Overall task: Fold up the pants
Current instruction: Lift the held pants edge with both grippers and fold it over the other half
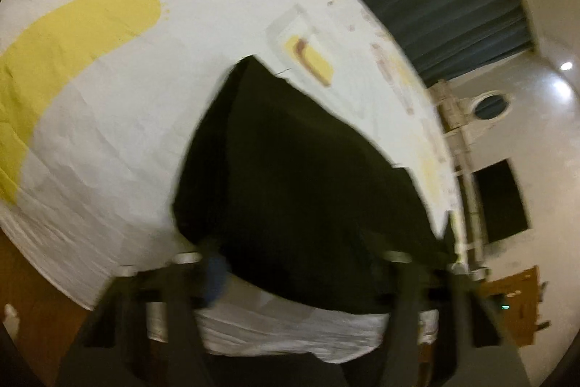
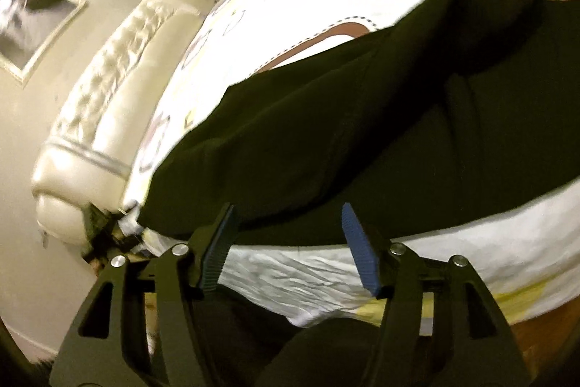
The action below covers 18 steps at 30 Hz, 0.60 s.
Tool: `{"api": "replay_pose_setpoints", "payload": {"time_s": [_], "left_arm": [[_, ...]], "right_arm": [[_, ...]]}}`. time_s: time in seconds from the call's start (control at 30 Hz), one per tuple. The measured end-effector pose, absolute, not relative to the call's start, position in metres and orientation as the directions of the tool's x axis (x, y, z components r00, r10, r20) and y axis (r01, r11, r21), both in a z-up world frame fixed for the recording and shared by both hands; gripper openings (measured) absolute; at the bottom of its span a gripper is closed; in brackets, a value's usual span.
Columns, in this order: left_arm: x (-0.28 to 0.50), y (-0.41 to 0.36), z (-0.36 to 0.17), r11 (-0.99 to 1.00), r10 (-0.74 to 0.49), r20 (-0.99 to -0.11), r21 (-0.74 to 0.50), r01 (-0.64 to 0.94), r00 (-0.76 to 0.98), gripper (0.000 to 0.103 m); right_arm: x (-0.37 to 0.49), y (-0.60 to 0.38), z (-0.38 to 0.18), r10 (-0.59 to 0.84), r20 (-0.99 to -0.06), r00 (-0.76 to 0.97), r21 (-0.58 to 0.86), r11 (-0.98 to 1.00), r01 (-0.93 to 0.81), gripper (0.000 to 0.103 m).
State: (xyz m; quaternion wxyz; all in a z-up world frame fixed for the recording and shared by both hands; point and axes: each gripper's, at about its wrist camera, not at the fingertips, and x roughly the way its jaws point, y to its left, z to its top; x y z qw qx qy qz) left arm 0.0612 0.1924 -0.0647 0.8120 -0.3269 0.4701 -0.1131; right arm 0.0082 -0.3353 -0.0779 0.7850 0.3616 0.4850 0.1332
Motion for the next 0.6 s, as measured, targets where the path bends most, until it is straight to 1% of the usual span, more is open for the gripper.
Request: {"api": "replay_pose_setpoints", "payload": {"time_s": [0.03, 0.07, 0.17, 0.23, 0.3, 0.37, 0.4, 0.47, 0.53, 0.6], "left_arm": [[0.062, 0.193, -0.067, 0.774, -0.47, -0.709, -0.617, -0.141, 0.526, 0.028], [0.063, 0.194, -0.069, 0.783, -0.45, -0.726, -0.601, -0.162, 0.52, 0.021], [0.062, 0.2, -0.07, 0.781, -0.433, -0.728, -0.598, -0.182, 0.532, 0.017], [0.062, 0.202, -0.069, 0.788, -0.42, -0.734, -0.586, -0.186, 0.534, 0.015], [0.065, 0.202, -0.068, 0.797, -0.406, -0.743, -0.573, -0.193, 0.532, 0.014], [0.068, 0.202, -0.067, 0.803, -0.391, -0.752, -0.56, -0.202, 0.531, 0.012], [0.069, 0.202, -0.065, 0.806, -0.382, -0.754, -0.554, -0.207, 0.534, 0.012], [0.07, 0.204, -0.063, 0.814, -0.36, -0.757, -0.541, -0.214, 0.545, 0.012], [0.07, 0.206, -0.066, 0.812, -0.366, -0.757, -0.544, -0.212, 0.541, 0.012], [0.07, 0.207, -0.074, 0.813, -0.375, -0.755, -0.547, -0.199, 0.538, 0.012]], "right_arm": [[0.008, -0.339, -0.081, 0.548, -0.672, 0.498, 0.698, 0.693, 0.181, 0.06], [0.009, -0.342, -0.084, 0.541, -0.676, 0.501, 0.701, 0.682, 0.209, 0.06], [0.013, -0.347, -0.09, 0.553, -0.65, 0.521, 0.736, 0.63, 0.249, 0.06], [0.02, -0.345, -0.092, 0.538, -0.658, 0.526, 0.727, 0.635, 0.26, 0.06], [0.028, -0.34, -0.092, 0.501, -0.692, 0.519, 0.69, 0.671, 0.272, 0.058], [0.036, -0.334, -0.094, 0.474, -0.727, 0.497, 0.652, 0.704, 0.283, 0.029], [0.038, -0.332, -0.096, 0.475, -0.739, 0.478, 0.642, 0.71, 0.288, 0.007], [0.031, -0.332, -0.091, 0.45, -0.748, 0.487, 0.626, 0.723, 0.293, 0.007], [0.019, -0.334, -0.09, 0.445, -0.744, 0.499, 0.628, 0.721, 0.292, 0.007], [0.009, -0.334, -0.1, 0.46, -0.746, 0.481, 0.633, 0.714, 0.299, 0.007]]}}
